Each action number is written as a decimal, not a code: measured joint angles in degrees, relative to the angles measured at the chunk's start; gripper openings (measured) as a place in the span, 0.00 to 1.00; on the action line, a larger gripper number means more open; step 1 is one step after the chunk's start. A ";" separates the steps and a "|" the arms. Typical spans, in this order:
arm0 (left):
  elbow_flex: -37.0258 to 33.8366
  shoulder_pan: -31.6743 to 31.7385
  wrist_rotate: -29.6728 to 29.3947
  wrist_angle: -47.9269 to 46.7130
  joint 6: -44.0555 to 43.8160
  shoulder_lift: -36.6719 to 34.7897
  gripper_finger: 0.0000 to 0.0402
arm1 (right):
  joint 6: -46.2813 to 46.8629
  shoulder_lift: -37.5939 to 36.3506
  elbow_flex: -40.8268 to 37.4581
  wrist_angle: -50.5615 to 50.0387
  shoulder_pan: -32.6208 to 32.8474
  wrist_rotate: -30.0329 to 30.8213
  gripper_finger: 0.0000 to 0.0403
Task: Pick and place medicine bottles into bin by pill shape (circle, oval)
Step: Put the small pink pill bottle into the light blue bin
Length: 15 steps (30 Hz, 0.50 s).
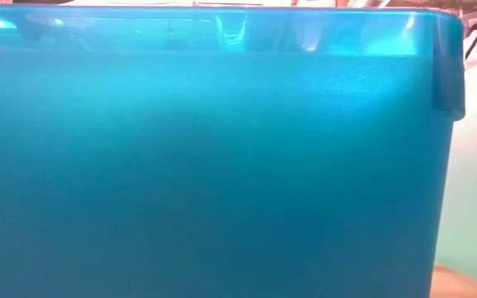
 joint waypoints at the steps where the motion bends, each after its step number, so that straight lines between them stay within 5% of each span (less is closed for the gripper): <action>1: 0.00 0.00 0.00 -0.01 -0.01 -0.01 0.51 | -0.02 0.00 -0.89 1.16 -0.19 0.28 0.32; 15: 0.00 -0.02 0.00 -0.07 -0.03 0.01 0.51 | 0.85 0.00 -9.01 9.67 -0.87 0.45 0.32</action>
